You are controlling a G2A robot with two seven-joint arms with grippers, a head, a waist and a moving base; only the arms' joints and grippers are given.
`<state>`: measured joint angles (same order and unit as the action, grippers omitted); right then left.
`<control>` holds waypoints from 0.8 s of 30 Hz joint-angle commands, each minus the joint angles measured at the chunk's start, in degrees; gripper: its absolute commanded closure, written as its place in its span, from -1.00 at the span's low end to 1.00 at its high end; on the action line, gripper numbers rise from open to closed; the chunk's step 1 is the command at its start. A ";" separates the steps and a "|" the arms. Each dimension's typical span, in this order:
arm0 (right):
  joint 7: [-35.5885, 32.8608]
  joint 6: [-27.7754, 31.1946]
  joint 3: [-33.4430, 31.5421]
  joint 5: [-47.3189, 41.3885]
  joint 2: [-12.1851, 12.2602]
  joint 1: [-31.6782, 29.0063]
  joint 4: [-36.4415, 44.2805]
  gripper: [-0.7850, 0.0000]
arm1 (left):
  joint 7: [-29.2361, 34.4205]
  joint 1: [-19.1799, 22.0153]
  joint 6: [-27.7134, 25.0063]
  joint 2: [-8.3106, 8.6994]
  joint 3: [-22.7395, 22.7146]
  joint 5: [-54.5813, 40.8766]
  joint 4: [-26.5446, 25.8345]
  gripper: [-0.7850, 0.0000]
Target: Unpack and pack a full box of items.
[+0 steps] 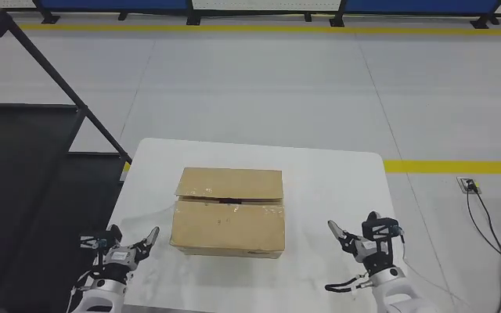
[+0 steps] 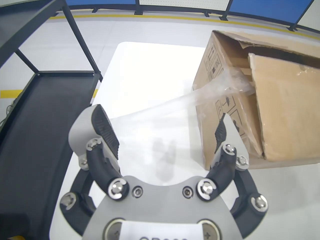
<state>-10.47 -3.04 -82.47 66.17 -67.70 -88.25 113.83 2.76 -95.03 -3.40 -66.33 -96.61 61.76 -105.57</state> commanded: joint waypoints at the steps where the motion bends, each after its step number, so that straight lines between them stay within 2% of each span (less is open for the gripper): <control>1: -0.58 -0.39 0.65 -0.16 -0.11 0.97 0.29 -1.00 | 0.90 -0.22 -1.16 0.04 -0.68 -1.70 -0.09 -1.00; 11: -0.28 -0.36 0.71 -0.96 -0.16 1.08 0.43 -1.00 | 0.90 -0.22 -1.16 0.04 -0.68 -1.70 -0.09 -1.00; 16: -1.33 5.70 3.30 -11.89 -0.76 5.13 -0.77 -1.00 | 3.62 2.09 -2.90 -0.11 -0.22 -6.73 0.56 -1.00; 20: -5.80 9.53 5.04 -22.03 -1.19 9.11 -2.42 -1.00 | 4.98 4.42 -4.88 -0.22 -0.33 -12.33 1.49 -1.00; 24: -13.20 16.48 5.78 -39.19 -1.44 12.95 -6.32 -1.00 | 8.14 6.87 -7.23 -0.26 -1.26 -20.87 2.74 -1.00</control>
<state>-21.41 12.16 -76.60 33.17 -69.12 -76.24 108.66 10.09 -88.63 -10.07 -66.61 -97.67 42.82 -103.11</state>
